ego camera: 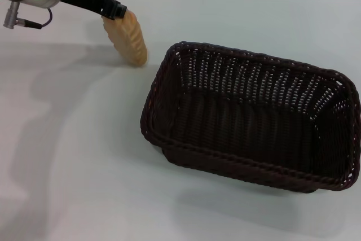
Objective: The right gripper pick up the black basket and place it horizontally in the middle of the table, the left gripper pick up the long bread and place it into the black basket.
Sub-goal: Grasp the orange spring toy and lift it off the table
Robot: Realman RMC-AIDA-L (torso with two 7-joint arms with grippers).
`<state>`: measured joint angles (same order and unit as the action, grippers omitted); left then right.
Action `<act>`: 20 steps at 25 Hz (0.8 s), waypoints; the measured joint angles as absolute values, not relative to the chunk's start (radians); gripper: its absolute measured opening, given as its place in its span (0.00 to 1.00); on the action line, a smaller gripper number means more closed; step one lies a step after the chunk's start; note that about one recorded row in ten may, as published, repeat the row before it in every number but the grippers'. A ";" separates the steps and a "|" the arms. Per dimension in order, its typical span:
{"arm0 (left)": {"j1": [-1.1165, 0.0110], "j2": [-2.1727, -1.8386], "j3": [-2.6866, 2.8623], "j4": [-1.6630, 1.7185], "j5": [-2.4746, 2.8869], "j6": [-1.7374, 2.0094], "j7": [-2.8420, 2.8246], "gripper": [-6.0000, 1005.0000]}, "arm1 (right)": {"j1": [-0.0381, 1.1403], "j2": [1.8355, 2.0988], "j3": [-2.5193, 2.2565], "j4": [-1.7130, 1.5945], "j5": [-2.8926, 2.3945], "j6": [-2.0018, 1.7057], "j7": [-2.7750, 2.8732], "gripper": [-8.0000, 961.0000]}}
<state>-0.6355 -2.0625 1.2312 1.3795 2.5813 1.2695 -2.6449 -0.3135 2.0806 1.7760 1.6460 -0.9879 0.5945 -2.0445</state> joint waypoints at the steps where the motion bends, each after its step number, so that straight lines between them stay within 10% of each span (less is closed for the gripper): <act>1: -0.636 -2.062 1.233 1.378 2.579 1.272 -2.645 0.26 | -0.312 2.081 1.773 1.646 -0.988 0.595 -2.045 0.60; 20: -0.567 -2.063 1.248 1.533 2.495 1.277 -2.610 0.12 | -0.306 2.082 1.766 1.638 -0.988 0.595 -2.052 0.60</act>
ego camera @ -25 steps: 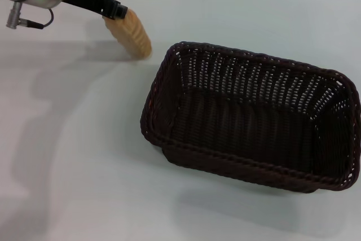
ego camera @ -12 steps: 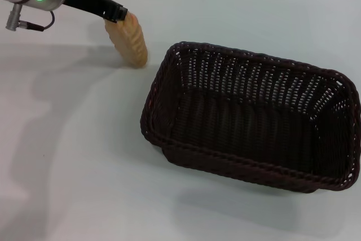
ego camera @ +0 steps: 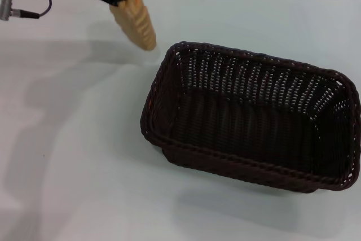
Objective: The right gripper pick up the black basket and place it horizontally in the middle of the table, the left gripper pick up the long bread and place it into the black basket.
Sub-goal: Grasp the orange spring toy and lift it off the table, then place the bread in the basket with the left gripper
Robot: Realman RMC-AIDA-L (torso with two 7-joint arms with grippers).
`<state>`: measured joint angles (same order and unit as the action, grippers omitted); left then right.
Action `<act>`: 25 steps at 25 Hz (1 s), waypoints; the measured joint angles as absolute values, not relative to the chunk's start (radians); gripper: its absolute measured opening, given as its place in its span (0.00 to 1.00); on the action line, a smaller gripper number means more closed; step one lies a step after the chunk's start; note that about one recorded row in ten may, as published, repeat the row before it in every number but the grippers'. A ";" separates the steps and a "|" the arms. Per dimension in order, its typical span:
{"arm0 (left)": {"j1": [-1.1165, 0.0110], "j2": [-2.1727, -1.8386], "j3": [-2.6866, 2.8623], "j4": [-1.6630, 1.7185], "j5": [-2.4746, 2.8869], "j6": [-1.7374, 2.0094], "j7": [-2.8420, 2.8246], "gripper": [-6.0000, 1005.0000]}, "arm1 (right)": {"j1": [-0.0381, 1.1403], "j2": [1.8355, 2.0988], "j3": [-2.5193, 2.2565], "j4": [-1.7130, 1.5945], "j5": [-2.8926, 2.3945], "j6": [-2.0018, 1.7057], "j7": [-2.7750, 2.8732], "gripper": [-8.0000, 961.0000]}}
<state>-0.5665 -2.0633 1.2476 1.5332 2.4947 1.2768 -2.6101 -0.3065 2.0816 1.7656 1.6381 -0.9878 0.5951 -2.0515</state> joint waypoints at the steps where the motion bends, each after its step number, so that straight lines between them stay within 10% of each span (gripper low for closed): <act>1: -0.560 -2.063 1.248 1.553 2.488 1.284 -2.610 0.12 | -0.305 2.082 1.766 1.638 -0.988 0.595 -2.052 0.60; 25: -0.435 -2.067 1.524 1.976 2.164 1.367 -2.696 0.06 | -0.276 2.080 1.756 1.623 -0.989 0.597 -2.055 0.60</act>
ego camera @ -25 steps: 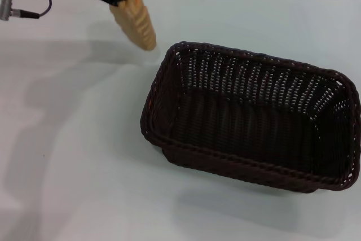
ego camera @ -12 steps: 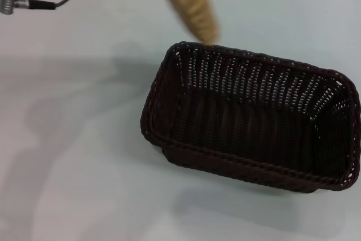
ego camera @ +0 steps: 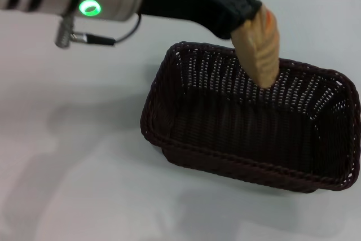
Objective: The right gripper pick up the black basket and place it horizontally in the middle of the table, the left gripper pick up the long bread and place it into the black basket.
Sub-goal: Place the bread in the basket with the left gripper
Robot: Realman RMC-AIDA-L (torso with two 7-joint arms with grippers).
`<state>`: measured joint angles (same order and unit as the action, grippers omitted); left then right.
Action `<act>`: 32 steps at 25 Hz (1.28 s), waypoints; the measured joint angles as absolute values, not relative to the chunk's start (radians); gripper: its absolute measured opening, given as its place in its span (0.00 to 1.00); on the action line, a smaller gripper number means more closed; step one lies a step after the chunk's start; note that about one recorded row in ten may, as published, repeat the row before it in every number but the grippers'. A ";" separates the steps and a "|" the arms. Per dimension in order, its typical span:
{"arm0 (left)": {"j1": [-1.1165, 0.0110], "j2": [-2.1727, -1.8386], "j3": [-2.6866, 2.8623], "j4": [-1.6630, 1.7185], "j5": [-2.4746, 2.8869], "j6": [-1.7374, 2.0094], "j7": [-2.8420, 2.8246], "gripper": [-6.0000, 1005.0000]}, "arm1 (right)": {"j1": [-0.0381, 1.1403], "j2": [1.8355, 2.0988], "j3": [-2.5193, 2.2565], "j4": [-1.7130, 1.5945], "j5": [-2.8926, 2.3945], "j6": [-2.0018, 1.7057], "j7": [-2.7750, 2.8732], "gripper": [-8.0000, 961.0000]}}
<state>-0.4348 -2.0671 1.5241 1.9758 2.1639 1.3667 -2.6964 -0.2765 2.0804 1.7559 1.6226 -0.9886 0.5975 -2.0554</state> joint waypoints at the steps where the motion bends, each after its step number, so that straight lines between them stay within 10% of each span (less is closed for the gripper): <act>1: -0.427 -2.067 1.550 1.951 2.158 1.337 -2.693 0.06 | -0.276 2.080 1.755 1.624 -0.991 0.598 -2.056 0.60; 20: -0.430 -2.062 1.588 1.727 1.824 1.270 -2.463 0.05 | -0.264 2.081 1.732 1.648 -1.082 0.590 -2.057 0.60; 32: -0.358 -2.063 1.500 1.806 1.930 1.244 -2.421 0.61 | -0.295 2.083 1.736 1.663 -1.091 0.558 -2.062 0.60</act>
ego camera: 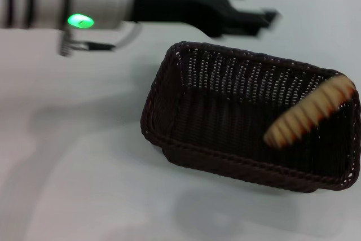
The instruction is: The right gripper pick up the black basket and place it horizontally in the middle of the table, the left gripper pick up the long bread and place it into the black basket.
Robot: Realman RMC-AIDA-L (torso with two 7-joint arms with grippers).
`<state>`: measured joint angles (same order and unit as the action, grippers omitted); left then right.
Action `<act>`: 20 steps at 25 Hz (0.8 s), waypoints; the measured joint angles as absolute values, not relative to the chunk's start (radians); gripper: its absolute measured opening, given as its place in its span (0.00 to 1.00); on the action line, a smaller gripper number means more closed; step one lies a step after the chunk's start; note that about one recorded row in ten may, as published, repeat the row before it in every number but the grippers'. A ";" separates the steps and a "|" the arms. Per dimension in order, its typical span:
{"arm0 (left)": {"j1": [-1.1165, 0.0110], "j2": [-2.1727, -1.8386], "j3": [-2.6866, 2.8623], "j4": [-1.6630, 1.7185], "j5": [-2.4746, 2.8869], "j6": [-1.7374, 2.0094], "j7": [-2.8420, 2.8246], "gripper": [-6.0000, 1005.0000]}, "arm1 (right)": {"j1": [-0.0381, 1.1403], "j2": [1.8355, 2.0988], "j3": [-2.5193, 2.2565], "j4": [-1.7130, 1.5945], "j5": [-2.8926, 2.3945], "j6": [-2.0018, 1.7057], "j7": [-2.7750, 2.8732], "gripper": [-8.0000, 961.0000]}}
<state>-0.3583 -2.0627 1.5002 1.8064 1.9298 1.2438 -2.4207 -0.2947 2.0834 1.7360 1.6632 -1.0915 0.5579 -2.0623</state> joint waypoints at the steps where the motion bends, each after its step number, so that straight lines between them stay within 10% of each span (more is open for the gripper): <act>1: -0.321 -2.064 1.469 1.834 1.929 1.232 -2.404 0.65 | -0.303 2.085 1.738 1.665 -1.086 0.552 -2.070 0.60; 20: 0.403 -2.073 1.120 1.836 1.187 1.037 -1.784 0.77 | -0.279 2.080 1.932 1.292 -0.798 0.952 -2.310 0.60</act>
